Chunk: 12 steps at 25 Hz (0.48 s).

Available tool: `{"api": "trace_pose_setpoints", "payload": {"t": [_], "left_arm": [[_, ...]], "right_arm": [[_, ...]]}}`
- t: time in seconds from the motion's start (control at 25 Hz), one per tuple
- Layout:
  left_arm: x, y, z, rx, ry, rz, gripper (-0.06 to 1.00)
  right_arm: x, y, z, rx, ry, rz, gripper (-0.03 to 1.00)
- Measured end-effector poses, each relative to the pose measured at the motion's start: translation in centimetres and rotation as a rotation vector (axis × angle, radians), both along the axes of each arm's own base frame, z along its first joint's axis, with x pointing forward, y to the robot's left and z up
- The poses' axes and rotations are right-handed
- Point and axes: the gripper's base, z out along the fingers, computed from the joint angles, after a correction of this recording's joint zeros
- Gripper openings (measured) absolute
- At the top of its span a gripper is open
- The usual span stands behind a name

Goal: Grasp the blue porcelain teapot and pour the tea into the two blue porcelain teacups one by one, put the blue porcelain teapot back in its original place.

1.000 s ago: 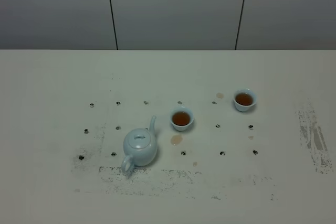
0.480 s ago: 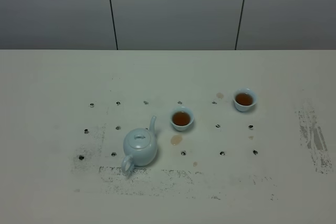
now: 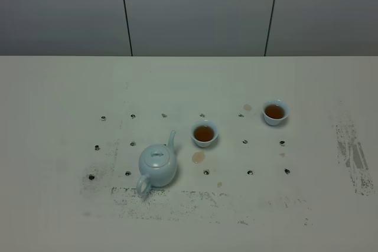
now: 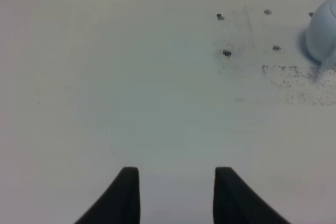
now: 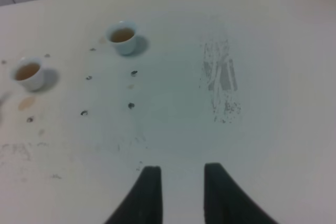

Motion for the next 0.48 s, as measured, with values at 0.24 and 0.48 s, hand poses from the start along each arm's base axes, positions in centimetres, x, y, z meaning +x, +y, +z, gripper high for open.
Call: {"api": "trace_pose_setpoints", "payload": {"t": [0.24, 0.48], "left_arm": [[-0.01, 0.00, -0.01, 0.000, 0.001, 0.000, 0.40], [-0.01, 0.00, -0.01, 0.000, 0.001, 0.000, 0.40]], "right_arm": [[0.00, 0.00, 0.00, 0.000, 0.000, 0.000, 0.22], [0.00, 0.00, 0.00, 0.000, 0.000, 0.000, 0.22]]}}
